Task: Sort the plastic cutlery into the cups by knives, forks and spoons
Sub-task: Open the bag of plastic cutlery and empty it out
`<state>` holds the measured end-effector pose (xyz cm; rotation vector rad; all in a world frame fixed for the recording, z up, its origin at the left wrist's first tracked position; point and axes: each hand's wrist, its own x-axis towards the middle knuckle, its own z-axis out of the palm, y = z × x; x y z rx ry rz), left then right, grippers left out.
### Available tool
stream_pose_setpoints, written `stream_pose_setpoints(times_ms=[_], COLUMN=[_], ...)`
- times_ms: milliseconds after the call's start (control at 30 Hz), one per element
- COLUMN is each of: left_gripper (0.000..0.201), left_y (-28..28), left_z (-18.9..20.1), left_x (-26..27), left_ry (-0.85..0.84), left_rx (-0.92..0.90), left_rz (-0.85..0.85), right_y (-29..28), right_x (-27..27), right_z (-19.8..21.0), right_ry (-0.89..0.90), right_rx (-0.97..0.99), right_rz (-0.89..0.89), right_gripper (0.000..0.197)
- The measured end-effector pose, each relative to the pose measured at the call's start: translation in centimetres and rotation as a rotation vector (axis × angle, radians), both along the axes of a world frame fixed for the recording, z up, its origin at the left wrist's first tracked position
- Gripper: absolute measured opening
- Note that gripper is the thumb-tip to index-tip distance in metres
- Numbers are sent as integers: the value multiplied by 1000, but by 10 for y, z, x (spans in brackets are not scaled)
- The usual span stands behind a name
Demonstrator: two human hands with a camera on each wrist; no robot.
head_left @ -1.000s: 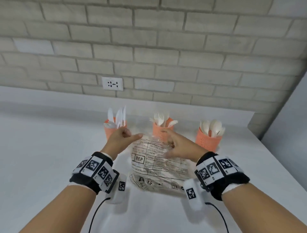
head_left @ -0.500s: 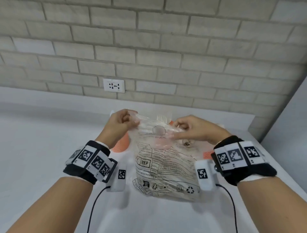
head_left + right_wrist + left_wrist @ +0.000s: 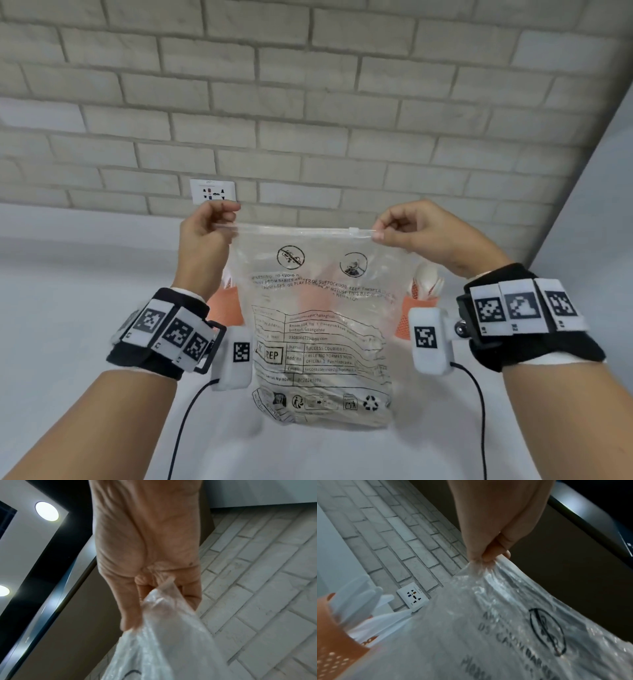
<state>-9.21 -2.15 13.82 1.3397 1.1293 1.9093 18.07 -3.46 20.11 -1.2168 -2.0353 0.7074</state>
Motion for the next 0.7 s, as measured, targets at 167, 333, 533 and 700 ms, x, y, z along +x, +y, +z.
stream_pose_setpoints(times_ms=[167, 333, 533, 700], left_gripper=[34, 27, 16, 15], left_y=[-6, -18, -13, -13], left_z=[13, 31, 52, 54], left_x=[7, 58, 80, 83], left_ry=[309, 1018, 853, 828], left_rx=[44, -15, 5, 38], left_rz=[228, 23, -21, -59], right_y=[1, -3, -9, -9], right_x=[1, -12, -9, -15], right_z=[-1, 4, 18, 22], right_ry=[-125, -45, -130, -236], right_rx=[56, 64, 188, 370], right_rz=[-53, -20, -91, -172], right_gripper=[14, 20, 11, 12])
